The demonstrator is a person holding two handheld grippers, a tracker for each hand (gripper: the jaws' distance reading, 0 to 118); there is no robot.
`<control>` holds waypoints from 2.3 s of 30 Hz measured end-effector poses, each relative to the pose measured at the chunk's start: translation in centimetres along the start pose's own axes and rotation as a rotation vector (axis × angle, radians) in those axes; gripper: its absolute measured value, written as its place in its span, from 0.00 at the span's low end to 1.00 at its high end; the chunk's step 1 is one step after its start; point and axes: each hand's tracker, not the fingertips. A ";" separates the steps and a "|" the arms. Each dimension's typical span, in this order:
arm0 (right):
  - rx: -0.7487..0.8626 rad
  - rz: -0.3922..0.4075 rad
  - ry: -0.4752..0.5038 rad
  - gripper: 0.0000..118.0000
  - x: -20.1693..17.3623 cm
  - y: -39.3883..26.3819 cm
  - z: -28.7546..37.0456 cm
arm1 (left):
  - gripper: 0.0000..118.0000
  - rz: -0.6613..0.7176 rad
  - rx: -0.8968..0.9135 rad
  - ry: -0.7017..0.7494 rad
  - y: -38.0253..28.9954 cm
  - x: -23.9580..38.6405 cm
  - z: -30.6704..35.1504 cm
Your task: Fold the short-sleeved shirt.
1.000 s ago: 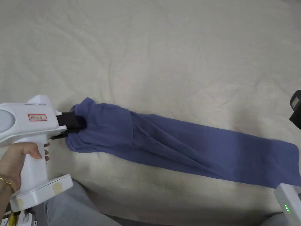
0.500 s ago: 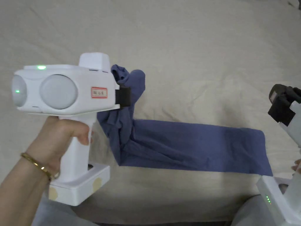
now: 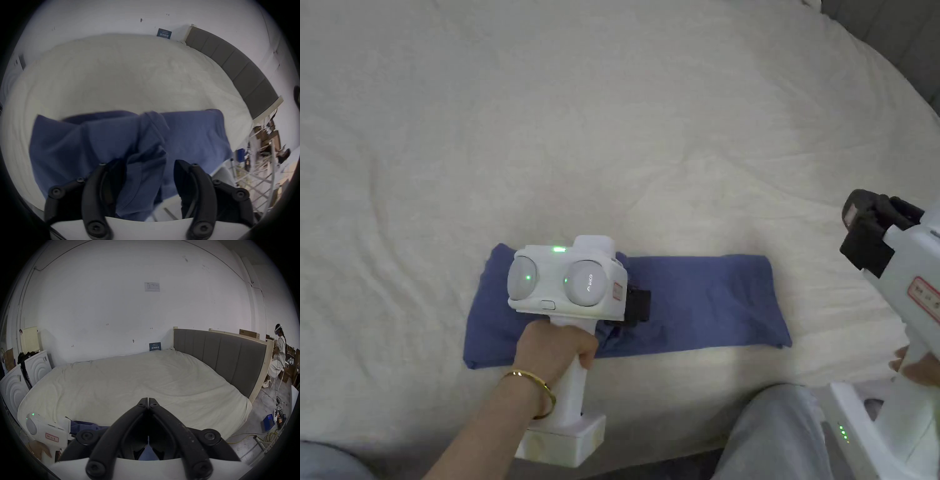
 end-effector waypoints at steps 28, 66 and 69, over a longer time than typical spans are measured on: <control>-0.047 -0.009 0.017 0.01 0.6 -1.6 0.3 | 0.08 0.003 0.134 0.012 -5.6 3.0 -1.9; -0.079 0.059 0.076 0.01 -3.1 -0.3 -1.1 | 1.00 0.560 0.239 -0.505 -6.2 -23.1 5.2; -0.087 0.065 0.073 0.01 -3.2 -0.4 -1.2 | 0.78 0.583 0.234 -0.512 -5.3 -22.5 4.8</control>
